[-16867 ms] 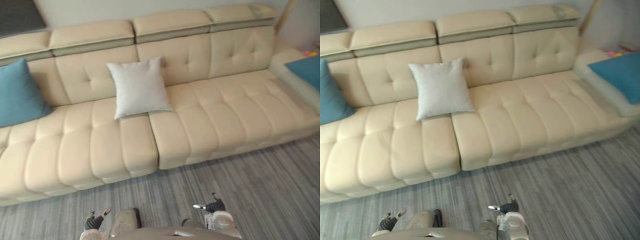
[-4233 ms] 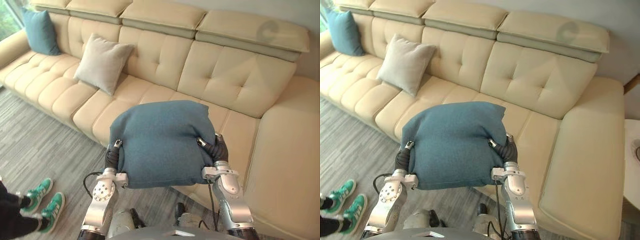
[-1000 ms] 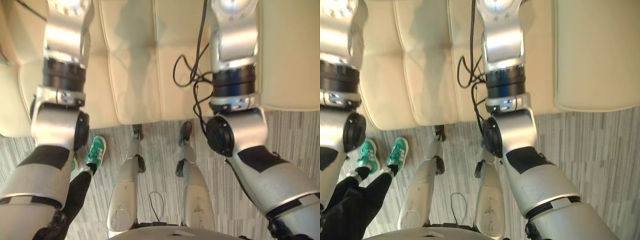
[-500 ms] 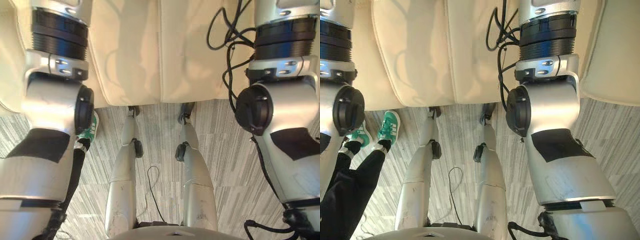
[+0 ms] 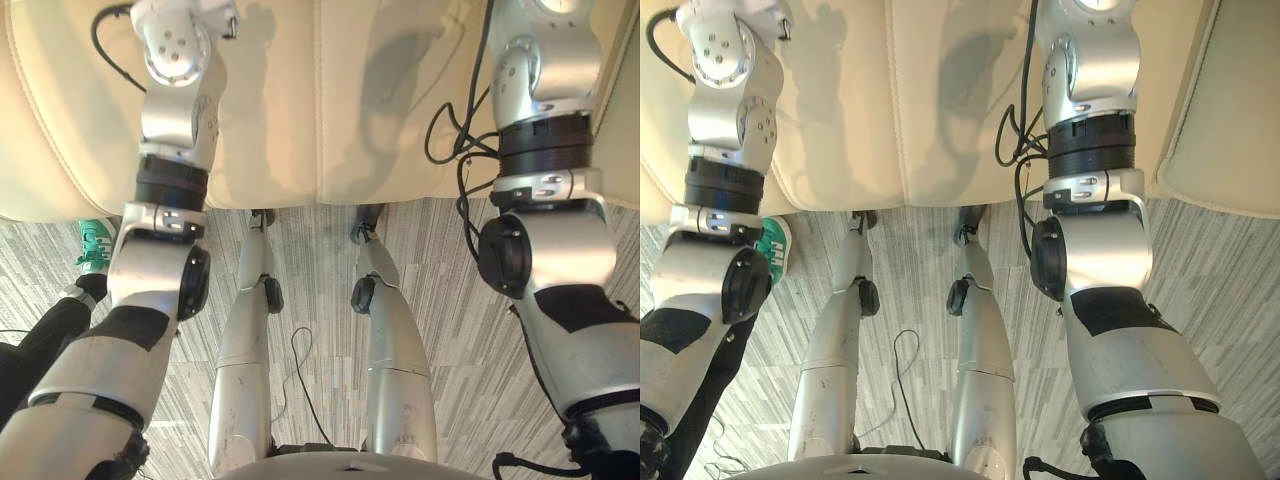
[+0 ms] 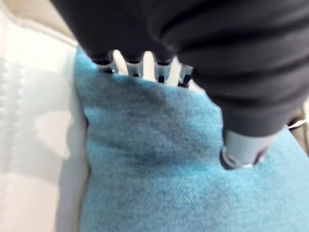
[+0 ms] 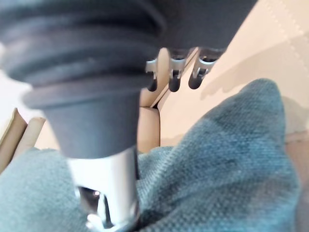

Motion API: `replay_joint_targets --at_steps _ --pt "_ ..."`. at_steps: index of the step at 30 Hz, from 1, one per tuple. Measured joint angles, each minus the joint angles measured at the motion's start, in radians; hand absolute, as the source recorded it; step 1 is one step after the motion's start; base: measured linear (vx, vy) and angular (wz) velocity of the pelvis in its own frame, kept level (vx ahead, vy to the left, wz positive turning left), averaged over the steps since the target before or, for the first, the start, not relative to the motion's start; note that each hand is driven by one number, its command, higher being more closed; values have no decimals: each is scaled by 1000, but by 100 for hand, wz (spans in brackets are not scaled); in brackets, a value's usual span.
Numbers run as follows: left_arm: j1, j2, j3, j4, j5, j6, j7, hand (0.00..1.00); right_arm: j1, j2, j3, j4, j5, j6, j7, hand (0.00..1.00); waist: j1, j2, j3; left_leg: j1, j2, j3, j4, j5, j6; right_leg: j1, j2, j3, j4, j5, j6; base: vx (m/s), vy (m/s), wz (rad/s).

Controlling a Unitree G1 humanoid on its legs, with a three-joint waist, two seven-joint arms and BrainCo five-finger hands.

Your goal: Pick up cushions and gather them together orderly.

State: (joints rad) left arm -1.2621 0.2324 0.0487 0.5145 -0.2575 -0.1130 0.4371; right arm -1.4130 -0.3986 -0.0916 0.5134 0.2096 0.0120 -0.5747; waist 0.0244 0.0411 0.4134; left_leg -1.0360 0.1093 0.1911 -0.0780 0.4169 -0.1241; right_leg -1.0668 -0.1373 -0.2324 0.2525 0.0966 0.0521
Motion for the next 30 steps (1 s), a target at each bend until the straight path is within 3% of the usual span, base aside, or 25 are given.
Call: replay_joint_targets --at_steps 8,9,10,11,14,15,20,26,28,30 --pt "158 10 28 -72 -36 11 -32 0 186 -2 -62 -195 32 -34 8 0 -6 -1 -1 67 4 1 0 0 0 23 -7 3 92 -45 -14 33 7 3" --pt "176 28 30 -83 -38 15 -33 0 208 -1 -75 -235 41 -39 9 0 -10 -1 -1 74 2 2 -1 -9 -9 23 -12 6 105 -63 -17 -8 -54 -2" --pt "199 50 38 -100 -43 18 -35 0 238 -2 -80 -276 43 -46 10 0 -12 -1 -1 90 6 10 -1 -71 -31 23 -11 8 122 -67 -13 -19 -71 -1" --pt "218 71 57 -115 -44 19 -37 0 273 -3 -84 -320 52 -57 17 0 -18 -3 0 99 6 28 -1 -102 13 23 -15 16 139 -69 -7 -21 -70 1" --pt "250 131 110 -122 -43 19 -44 0 356 -2 -115 -397 63 -81 39 0 -23 -3 0 137 1 68 -1 -79 22 36 -28 34 174 -79 -2 -19 -84 2" --pt "277 174 144 -148 -43 19 -53 0 392 -2 -132 -422 67 -85 49 0 -23 -3 0 161 -1 76 -1 -64 40 54 -31 38 188 -90 -2 -14 -106 4" --pt "380 263 244 -155 -42 18 -96 0 502 -9 -167 -473 70 -99 109 0 -22 -3 0 265 2 82 -1 -63 41 142 -31 39 221 -124 -10 -16 -154 3" --pt "657 274 402 -308 -49 9 -116 0 807 -83 -220 -725 59 -151 163 0 -32 -9 -4 419 4 63 -1 -103 77 296 -30 23 238 -173 -10 0 -176 6" --pt "796 247 451 -394 -56 -9 -117 0 950 -57 -244 -796 56 -163 190 0 -34 -16 -9 481 3 60 0 -111 84 360 -31 19 236 -186 -5 59 -133 7" --pt "988 176 494 -490 -66 -27 -119 0 1143 44 -246 -833 22 -164 232 0 -31 -42 -41 570 2 62 0 -132 80 451 -31 15 225 -212 -4 91 -125 3"
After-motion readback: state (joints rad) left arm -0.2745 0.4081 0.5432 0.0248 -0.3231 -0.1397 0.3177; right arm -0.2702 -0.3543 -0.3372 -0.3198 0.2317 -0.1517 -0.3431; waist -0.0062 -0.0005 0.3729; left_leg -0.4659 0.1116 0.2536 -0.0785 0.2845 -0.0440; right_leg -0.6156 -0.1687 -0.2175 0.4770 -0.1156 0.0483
